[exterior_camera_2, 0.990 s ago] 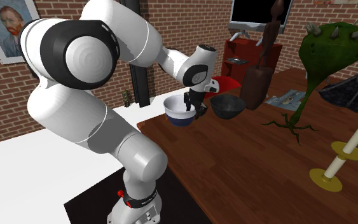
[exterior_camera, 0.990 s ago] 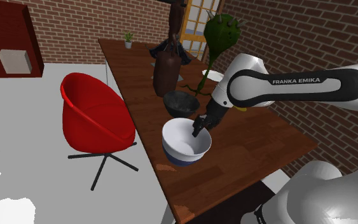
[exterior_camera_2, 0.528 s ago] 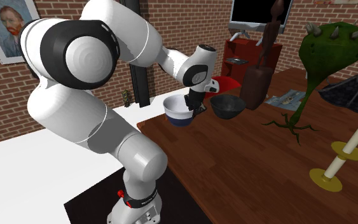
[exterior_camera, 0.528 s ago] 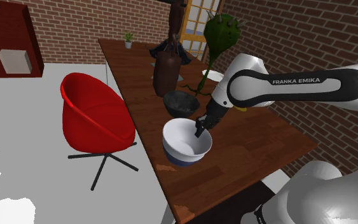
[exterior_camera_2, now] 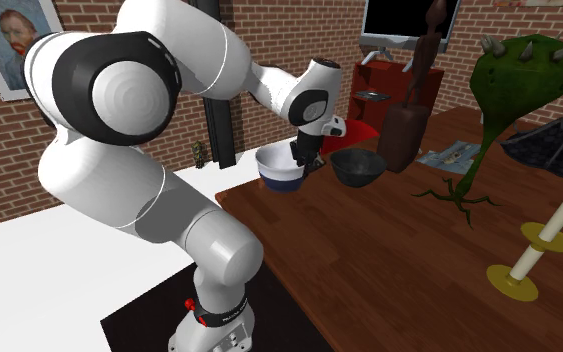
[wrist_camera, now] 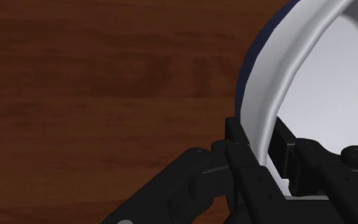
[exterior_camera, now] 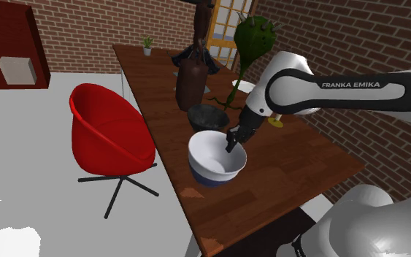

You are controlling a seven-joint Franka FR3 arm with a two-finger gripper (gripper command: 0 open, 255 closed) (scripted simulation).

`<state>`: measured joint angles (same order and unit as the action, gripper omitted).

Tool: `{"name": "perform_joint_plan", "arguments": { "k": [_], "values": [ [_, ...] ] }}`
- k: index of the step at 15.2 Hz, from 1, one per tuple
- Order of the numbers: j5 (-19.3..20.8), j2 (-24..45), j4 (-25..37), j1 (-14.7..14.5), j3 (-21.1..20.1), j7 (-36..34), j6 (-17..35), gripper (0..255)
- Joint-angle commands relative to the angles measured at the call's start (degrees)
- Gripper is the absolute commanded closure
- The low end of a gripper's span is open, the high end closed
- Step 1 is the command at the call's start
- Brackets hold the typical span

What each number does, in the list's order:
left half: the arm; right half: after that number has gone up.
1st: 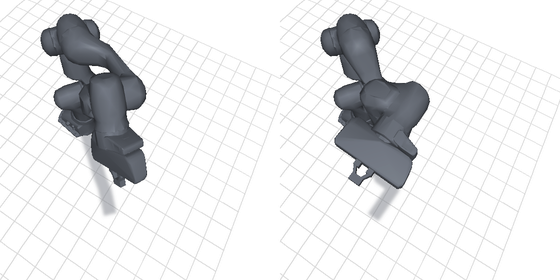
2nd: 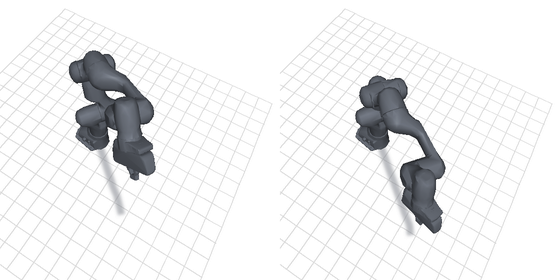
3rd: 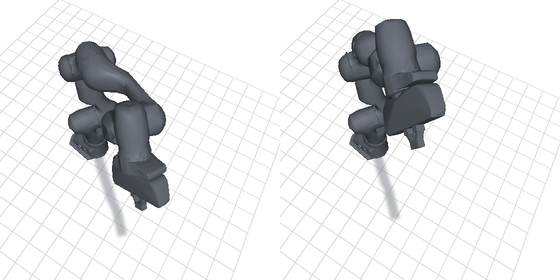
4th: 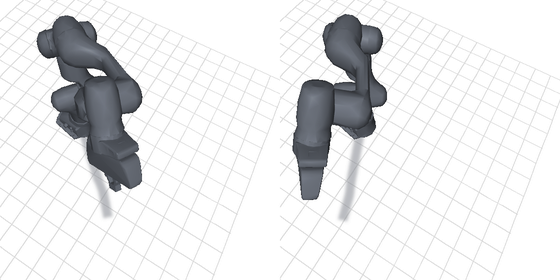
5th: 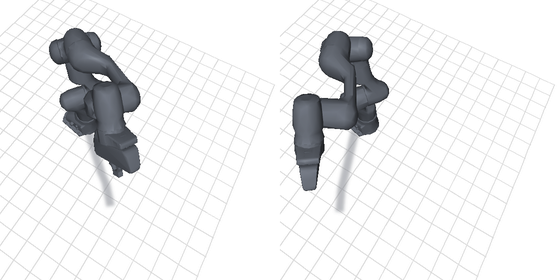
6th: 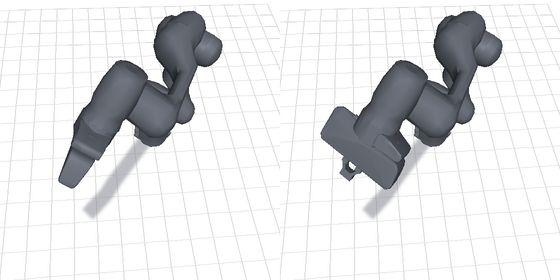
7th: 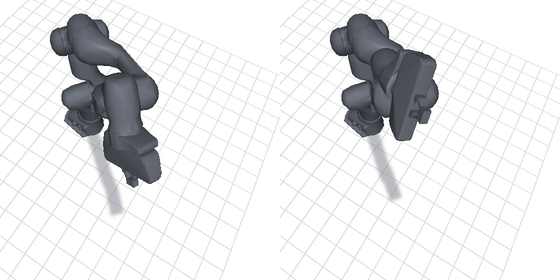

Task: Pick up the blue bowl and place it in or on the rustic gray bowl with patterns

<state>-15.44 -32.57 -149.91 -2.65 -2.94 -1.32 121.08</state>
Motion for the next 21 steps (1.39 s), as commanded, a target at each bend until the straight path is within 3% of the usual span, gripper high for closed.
{"name": "perform_joint_plan", "arguments": {
  "k": [1, 21],
  "values": [
    [0.30, -0.70, 1.09, 0.14, 0.12, -0.31, -1.74, 255],
    [2.14, -2.71, 15.01, 0.65, 0.85, -3.45, -17.42, 255]
  ]
}}
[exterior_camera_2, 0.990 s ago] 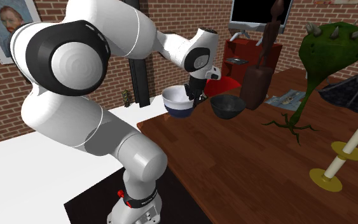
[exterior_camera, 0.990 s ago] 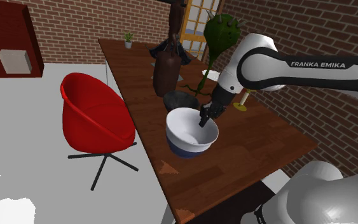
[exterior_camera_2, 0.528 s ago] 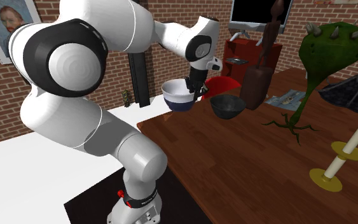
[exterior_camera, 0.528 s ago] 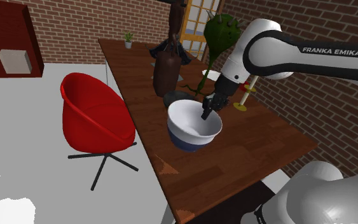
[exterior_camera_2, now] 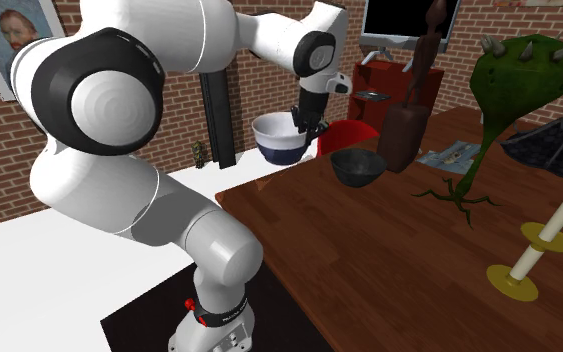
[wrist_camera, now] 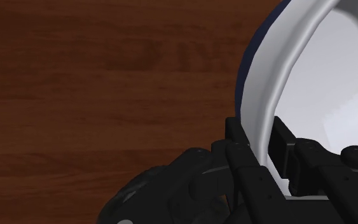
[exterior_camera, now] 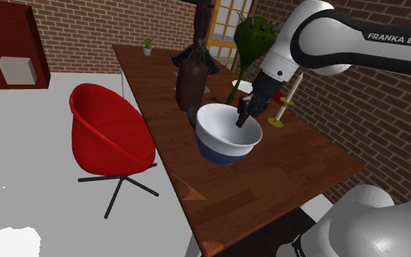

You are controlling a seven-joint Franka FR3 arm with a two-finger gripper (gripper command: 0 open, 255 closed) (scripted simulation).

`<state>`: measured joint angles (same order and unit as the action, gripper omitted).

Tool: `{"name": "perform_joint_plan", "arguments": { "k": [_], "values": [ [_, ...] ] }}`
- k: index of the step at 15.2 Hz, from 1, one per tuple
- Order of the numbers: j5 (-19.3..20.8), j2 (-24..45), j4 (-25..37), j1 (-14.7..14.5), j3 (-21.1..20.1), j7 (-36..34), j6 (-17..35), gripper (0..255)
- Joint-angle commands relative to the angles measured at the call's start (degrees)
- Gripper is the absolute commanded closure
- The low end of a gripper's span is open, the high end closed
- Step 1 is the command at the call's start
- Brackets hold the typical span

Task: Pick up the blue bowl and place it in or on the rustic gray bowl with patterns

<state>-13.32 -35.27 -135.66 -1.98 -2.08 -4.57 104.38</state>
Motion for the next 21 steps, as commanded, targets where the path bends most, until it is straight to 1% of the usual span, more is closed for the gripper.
{"name": "perform_joint_plan", "arguments": {
  "k": [1, 6, 14, 21],
  "values": [
    [0.08, 0.03, 1.56, -0.01, 0.03, -0.35, -1.46, 255],
    [0.33, 0.38, 5.18, 0.02, 0.20, -0.97, -4.68, 255],
    [2.16, 15.67, 19.87, 2.05, 5.46, 5.60, -5.44, 255],
    [1.52, 30.21, 36.78, 3.78, 9.32, 10.82, -8.99, 255]
  ]
}}
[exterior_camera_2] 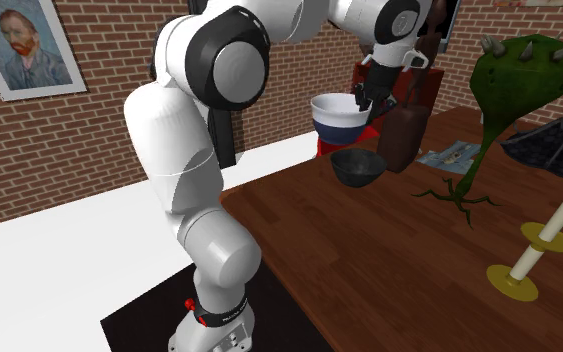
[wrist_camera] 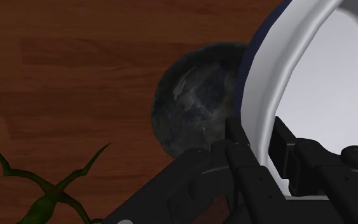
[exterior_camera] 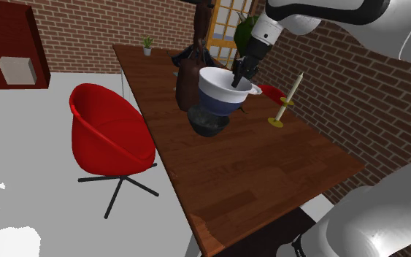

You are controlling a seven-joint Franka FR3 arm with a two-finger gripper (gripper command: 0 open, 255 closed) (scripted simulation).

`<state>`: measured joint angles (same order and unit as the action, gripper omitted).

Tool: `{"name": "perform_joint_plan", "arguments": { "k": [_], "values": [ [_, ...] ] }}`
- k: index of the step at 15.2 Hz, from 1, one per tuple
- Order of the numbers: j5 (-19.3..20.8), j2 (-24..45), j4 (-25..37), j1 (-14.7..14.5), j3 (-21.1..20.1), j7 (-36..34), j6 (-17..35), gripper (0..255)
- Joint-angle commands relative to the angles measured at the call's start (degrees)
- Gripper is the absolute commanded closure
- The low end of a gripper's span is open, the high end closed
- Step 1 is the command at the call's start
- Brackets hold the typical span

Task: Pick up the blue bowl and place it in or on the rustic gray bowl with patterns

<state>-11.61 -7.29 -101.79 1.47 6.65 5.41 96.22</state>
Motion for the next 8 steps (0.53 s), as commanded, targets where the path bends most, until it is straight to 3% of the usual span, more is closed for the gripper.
{"name": "perform_joint_plan", "arguments": {
  "k": [1, 5, 8],
  "values": [
    [-0.47, 4.46, 5.74, 0.66, 1.07, 1.54, -1.60, 255],
    [-1.98, 14.13, 18.67, 2.41, 2.70, 4.07, -5.62, 255],
    [-1.88, 13.51, 15.54, 2.33, 2.58, 4.48, -3.13, 255]
  ]
}}
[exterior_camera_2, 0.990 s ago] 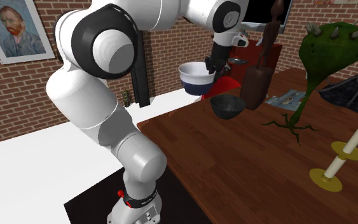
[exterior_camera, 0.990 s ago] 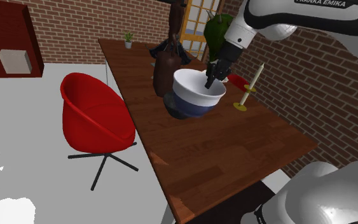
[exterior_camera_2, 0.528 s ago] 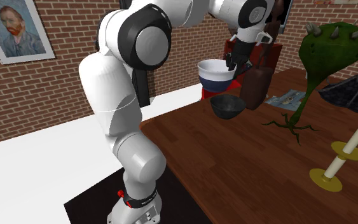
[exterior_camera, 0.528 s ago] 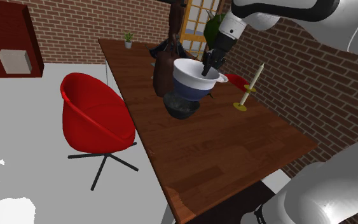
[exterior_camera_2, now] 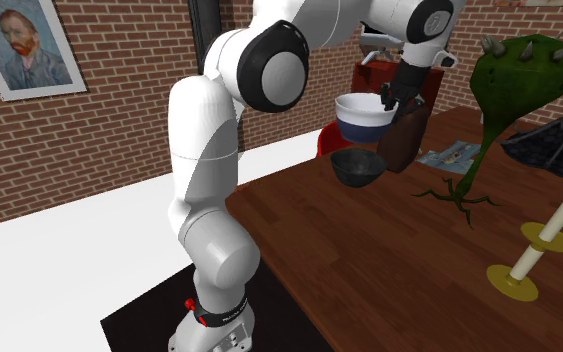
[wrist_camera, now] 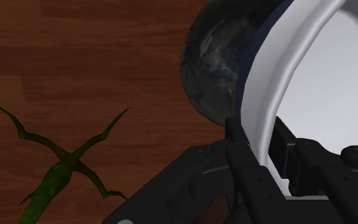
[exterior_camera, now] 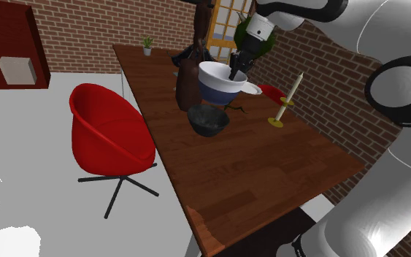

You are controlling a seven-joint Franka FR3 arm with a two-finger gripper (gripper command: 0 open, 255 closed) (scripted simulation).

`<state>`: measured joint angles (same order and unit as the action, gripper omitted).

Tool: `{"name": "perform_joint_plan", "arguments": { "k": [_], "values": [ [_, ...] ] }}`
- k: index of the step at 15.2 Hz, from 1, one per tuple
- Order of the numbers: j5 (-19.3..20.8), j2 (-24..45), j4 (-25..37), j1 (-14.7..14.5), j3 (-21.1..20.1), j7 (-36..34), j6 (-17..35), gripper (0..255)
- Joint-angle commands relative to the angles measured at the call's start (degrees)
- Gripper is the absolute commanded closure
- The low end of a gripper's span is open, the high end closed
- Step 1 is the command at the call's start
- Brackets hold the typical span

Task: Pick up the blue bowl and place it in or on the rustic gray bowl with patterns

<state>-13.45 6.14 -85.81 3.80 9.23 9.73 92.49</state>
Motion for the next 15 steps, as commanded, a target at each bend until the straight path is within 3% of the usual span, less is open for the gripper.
{"name": "perform_joint_plan", "arguments": {
  "k": [1, 15],
  "values": [
    [-0.02, -0.09, -1.44, -0.04, -0.02, 0.30, 1.41, 255],
    [-0.29, -0.91, -13.20, -0.40, -0.25, 2.32, 12.19, 255]
  ]
}}
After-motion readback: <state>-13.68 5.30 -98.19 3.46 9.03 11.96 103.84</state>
